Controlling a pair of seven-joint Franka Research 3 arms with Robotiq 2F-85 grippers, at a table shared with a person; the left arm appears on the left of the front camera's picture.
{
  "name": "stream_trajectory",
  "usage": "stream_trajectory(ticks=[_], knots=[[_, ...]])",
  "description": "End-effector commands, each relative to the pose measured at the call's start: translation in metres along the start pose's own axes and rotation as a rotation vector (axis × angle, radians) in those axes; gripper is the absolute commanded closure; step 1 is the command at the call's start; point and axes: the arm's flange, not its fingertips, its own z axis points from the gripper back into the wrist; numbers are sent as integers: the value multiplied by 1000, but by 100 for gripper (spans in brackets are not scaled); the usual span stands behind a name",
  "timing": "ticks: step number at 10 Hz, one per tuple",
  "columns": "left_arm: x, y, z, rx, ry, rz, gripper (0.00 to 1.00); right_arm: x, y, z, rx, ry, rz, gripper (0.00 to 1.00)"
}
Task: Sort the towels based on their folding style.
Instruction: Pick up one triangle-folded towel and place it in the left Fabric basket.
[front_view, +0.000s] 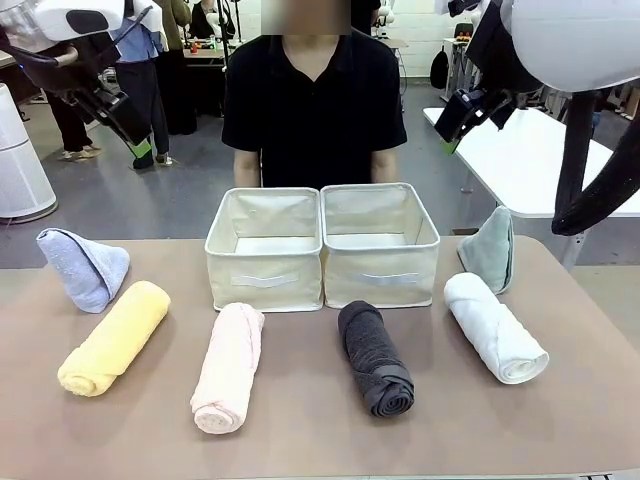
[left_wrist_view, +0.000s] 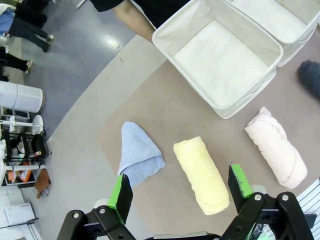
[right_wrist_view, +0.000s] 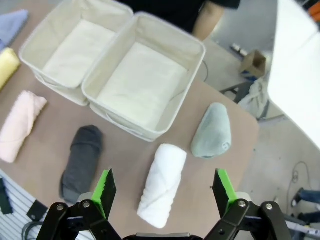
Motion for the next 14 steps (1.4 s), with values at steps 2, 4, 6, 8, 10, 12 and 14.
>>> stream_trajectory(ticks=[2, 4, 6, 8, 10, 12, 14], knots=[[14, -4, -6, 26, 26, -29, 0, 14, -3, 16, 3, -24, -7, 0], [14, -4, -6, 26, 26, -29, 0, 14, -3, 16, 3, -24, -7, 0], [5, 17, 11, -367, 74, 14, 0, 13, -4, 20, -7, -41, -2, 0], [-28, 90, 51, -857, 23, -112, 0, -25, -83, 28, 208, -103, 139, 0], [-71, 156, 61, -1079, -50, -176, 0, -60, -156, 11, 625, -228, 109, 0], [-109, 183, 55, -1003, -131, -224, 0, -93, -194, -6, 880, -313, 81, 0], [-140, 210, 47, -969, -229, -208, 0, -120, -219, -10, 931, -377, 23, 0]])
